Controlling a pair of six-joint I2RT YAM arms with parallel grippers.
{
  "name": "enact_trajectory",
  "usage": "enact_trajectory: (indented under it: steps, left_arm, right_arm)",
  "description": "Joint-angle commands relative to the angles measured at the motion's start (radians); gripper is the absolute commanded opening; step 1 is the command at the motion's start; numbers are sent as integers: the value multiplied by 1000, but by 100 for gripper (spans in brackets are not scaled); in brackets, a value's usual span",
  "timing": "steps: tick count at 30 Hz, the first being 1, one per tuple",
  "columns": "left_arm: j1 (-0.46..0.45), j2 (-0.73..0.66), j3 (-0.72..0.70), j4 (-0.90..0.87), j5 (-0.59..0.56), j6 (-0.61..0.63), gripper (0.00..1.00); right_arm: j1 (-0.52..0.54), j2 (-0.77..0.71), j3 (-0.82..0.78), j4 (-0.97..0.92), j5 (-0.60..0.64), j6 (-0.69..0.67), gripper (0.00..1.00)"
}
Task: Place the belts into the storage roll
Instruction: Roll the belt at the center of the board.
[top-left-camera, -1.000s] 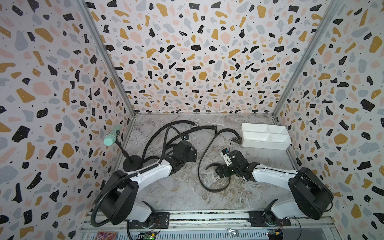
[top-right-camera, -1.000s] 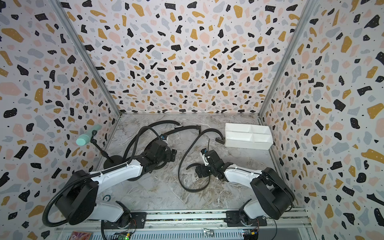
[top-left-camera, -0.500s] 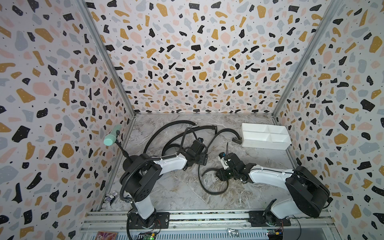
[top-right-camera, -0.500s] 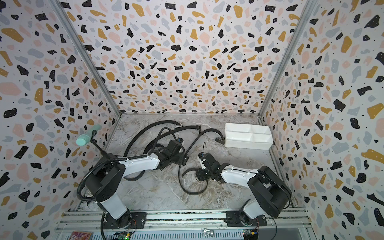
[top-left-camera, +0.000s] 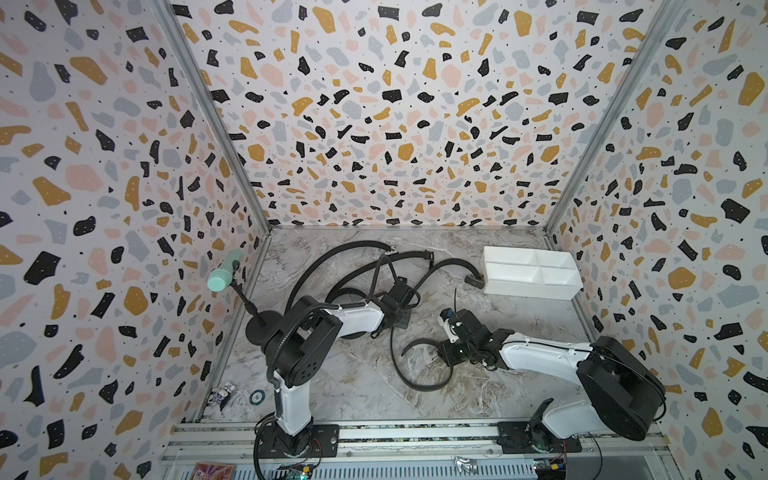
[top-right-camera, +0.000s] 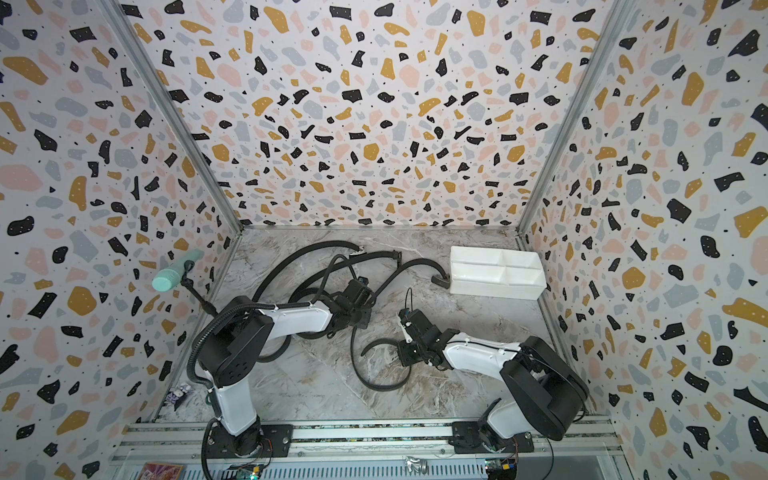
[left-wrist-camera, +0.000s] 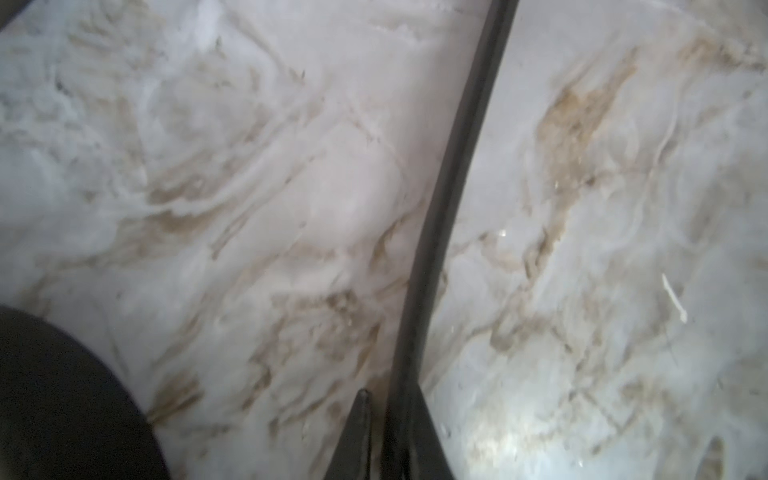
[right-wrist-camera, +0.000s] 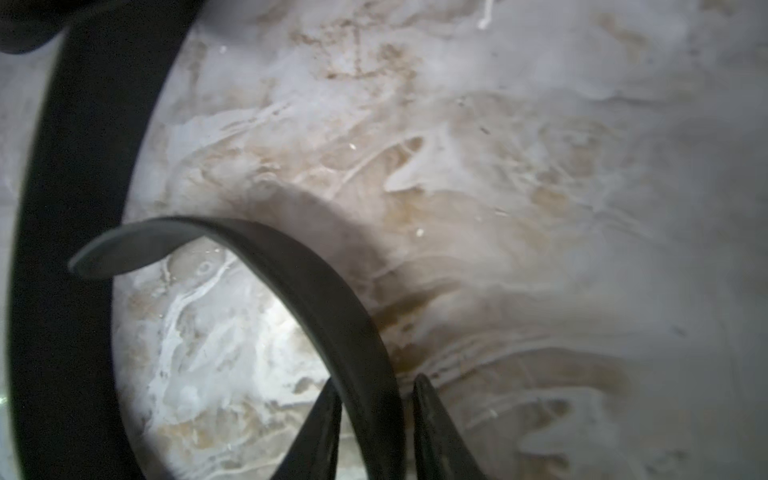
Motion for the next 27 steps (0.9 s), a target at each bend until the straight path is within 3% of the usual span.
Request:
enact_trajectory:
  steps: [1, 5, 10, 16, 27]
  left_arm:
    - [-3, -87, -118, -51, -30, -61, 4]
    - [-3, -209, -255, -50, -33, -111, 1]
    - [-3, -284, -346, -10, -22, -144, 0]
    - [-14, -252, -314, 18, 30, -129, 0]
    - [-14, -185, -218, 93, 10, -51, 0]
  right_arm:
    - [-29, -38, -33, -107, 21, -11, 31]
    - [-26, -25, -24, -99, 0, -35, 30]
    - [16, 93, 56, -32, -23, -48, 28]
    - [28, 232, 204, 10, -63, -117, 25]
    - [67, 349, 346, -17, -129, -261, 25]
